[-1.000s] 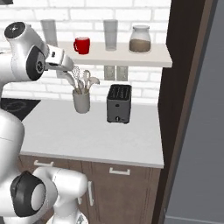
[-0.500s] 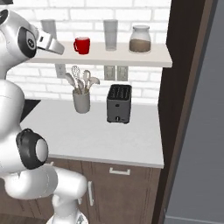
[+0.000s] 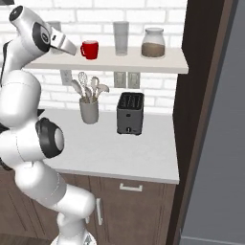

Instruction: Gather all objects into one cabinet and sort the glasses and bowls to opposite sides.

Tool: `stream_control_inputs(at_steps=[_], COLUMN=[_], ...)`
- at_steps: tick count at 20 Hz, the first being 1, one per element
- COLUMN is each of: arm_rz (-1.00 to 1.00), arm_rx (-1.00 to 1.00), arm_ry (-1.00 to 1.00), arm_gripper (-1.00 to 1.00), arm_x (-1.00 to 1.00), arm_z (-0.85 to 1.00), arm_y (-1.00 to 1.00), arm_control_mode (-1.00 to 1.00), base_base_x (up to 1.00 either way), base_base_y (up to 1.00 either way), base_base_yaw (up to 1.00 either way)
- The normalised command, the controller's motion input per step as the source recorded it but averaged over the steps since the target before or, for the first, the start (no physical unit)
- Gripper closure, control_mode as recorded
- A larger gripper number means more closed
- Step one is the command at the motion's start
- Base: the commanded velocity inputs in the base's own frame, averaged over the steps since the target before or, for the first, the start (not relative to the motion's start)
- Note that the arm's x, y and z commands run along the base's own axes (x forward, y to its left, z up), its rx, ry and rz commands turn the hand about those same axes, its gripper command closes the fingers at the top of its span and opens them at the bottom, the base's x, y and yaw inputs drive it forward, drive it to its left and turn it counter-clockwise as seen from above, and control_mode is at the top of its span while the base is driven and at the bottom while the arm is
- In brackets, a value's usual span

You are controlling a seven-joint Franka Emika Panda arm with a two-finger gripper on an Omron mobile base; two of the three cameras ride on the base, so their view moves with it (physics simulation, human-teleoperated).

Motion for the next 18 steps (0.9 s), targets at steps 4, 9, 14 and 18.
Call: stream_control_inputs(at_steps=[4, 9, 14, 18], arm_rz=[0.00, 0.00, 0.00, 0.00], arm_rx=[0.00, 0.00, 0.00, 0.00], arm_ry=[-0.01, 0.00, 0.00, 0.00], arm_gripper=[-1.00, -1.00, -1.00, -1.00], arm_x=[0.48, 0.10, 0.28, 0.36], arm_z=[-0.08, -0.05, -0.15, -0.10], arm_y=[-0.39, -0.39, -0.06, 0.00], arm_control_mode=[-1.00, -1.00, -1.00, -1.00], base_base_x=[0.00, 0.00, 0.00, 0.00], base_base_y=[0.00, 0.00, 0.00, 0.00], base_base_yaw=[0.00, 0.00, 0.00, 0.00])
